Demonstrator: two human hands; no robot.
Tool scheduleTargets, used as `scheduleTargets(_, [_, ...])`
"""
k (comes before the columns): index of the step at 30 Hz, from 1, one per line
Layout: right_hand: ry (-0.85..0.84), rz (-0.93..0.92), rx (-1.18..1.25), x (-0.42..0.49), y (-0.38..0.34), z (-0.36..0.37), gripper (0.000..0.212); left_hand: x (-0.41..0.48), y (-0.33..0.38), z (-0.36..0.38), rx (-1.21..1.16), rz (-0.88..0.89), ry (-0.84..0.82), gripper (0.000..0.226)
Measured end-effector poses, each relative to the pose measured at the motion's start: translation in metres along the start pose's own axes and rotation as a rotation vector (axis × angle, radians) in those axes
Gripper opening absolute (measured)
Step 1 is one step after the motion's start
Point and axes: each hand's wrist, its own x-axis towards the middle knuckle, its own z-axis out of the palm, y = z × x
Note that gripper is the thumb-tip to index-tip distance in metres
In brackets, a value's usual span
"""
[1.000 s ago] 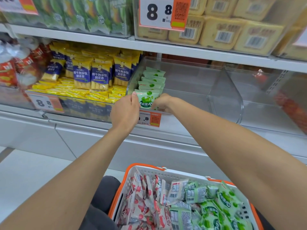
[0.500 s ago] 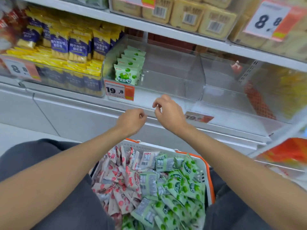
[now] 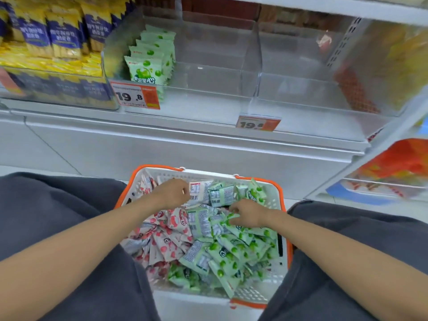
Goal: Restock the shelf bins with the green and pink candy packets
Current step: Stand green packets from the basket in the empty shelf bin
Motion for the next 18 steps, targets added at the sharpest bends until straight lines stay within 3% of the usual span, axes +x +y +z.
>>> scheduleTargets(3, [0.085, -0.128, 0.165, -0.001, -0.015, 0.016, 0.063, 0.002, -0.001, 0.002, 0.021, -0.014, -0.013, 0.020])
scheduleTargets(8, [0.253, -0.362, -0.404, 0.010, -0.047, 0.027, 0.098, -0.001, 0.006, 0.004, 0.045, 0.006, -0.030, 0.023])
scheduleTargets(9, [0.276, -0.401, -0.460, 0.016, -0.051, 0.030, 0.092, -0.002, 0.007, 0.002, 0.042, -0.001, -0.022, 0.022])
scheduleTargets(11, [0.297, -0.437, -0.486, 0.026, -0.054, 0.031, 0.057, -0.002, 0.006, 0.001, 0.017, -0.014, -0.010, 0.020])
scheduleTargets(12, [0.306, -0.414, -0.434, 0.030, -0.052, 0.031, 0.040, -0.003, 0.005, 0.000, 0.010, -0.018, -0.005, 0.020])
scheduleTargets(15, [0.269, -0.291, -0.129, 0.034, -0.051, 0.019, 0.016, -0.003, -0.003, -0.001, -0.051, -0.047, -0.015, 0.028])
scheduleTargets(16, [0.251, -0.270, -0.050, 0.033, -0.053, 0.010, 0.011, -0.004, -0.005, -0.002, -0.074, -0.052, -0.022, 0.030])
scheduleTargets(18, [0.280, -0.230, 0.089, 0.030, -0.058, -0.011, 0.026, -0.005, -0.003, -0.004, -0.156, -0.032, -0.051, 0.040])
